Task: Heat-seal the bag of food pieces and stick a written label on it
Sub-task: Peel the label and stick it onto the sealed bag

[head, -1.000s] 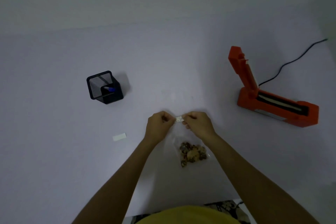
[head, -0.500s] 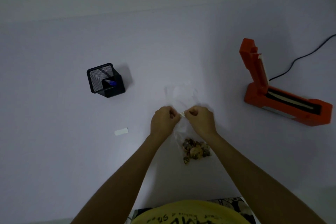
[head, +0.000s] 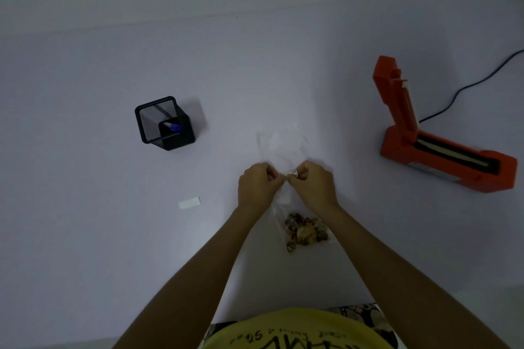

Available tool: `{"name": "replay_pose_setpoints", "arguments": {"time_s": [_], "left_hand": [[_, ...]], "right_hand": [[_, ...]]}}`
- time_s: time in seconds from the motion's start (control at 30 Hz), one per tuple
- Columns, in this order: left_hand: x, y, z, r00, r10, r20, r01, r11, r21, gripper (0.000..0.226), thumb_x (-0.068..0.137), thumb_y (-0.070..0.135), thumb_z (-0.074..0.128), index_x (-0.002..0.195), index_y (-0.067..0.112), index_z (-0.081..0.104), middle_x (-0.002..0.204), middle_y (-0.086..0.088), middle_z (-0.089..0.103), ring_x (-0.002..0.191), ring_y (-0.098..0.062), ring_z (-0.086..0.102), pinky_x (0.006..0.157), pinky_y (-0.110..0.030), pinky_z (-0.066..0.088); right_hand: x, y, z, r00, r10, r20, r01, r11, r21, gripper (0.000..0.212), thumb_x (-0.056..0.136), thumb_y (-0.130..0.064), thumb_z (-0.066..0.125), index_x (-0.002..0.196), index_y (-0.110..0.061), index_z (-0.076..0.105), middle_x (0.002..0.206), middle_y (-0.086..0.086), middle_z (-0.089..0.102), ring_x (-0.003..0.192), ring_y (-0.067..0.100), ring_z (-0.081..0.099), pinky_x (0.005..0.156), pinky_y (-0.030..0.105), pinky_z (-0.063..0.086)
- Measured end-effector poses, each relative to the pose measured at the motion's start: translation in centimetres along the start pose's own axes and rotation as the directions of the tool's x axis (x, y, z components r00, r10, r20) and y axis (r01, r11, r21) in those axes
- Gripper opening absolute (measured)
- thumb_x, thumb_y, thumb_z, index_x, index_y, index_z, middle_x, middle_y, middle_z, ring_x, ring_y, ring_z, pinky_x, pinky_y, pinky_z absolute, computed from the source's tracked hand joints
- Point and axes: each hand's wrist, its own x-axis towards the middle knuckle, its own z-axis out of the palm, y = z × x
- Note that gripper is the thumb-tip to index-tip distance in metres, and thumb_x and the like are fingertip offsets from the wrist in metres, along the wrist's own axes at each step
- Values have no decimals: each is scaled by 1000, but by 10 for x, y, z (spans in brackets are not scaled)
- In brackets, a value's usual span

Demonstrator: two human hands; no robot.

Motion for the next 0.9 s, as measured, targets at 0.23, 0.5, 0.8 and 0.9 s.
{"name": "replay_pose_setpoints", "arguments": {"time_s": [0.23, 0.5, 0.8, 0.9], "left_hand": [[-1, 1, 1, 1000, 11, -18, -11, 1000, -6, 12, 80, 25, 68, 78, 14, 67, 71, 3, 64, 67, -14, 62, 65, -30, 53], [-1, 2, 3, 1000, 14, -24, -14, 1000, 18, 12, 80, 25, 67, 79, 13, 67, 76, -1, 68, 68, -14, 62, 64, -30, 52], [0, 0, 6, 999, 26, -36, -24, 998, 63, 25, 83, 39, 65, 79, 15, 64, 74, 3, 64, 67, -13, 60, 63, -30, 52], [1, -1, 6, 999, 34, -29, -32, 996, 81, 29, 83, 43, 66, 81, 14, 63, 77, 2, 64, 69, -13, 59, 63, -29, 50]], "right_hand": [[2, 0, -1, 1000, -5, -3, 5, 1000, 1, 14, 88, -22, 66, 80, -12, 59, 70, -2, 60, 56, 4, 50, 48, 12, 35], [4, 1, -1, 1000, -6, 1, 6, 1000, 0, 12, 86, -16, 66, 78, -11, 59, 72, 2, 62, 60, 12, 54, 50, 17, 39], [5, 5, -4, 1000, -5, -4, 5, 999, 32, 17, 84, -19, 71, 82, -10, 57, 72, -1, 58, 61, 9, 52, 51, 15, 41], [9, 6, -6, 1000, 3, 7, -3, 999, 32, 18, 82, -22, 72, 81, -11, 57, 74, 3, 62, 64, 14, 57, 55, 19, 45]]}}
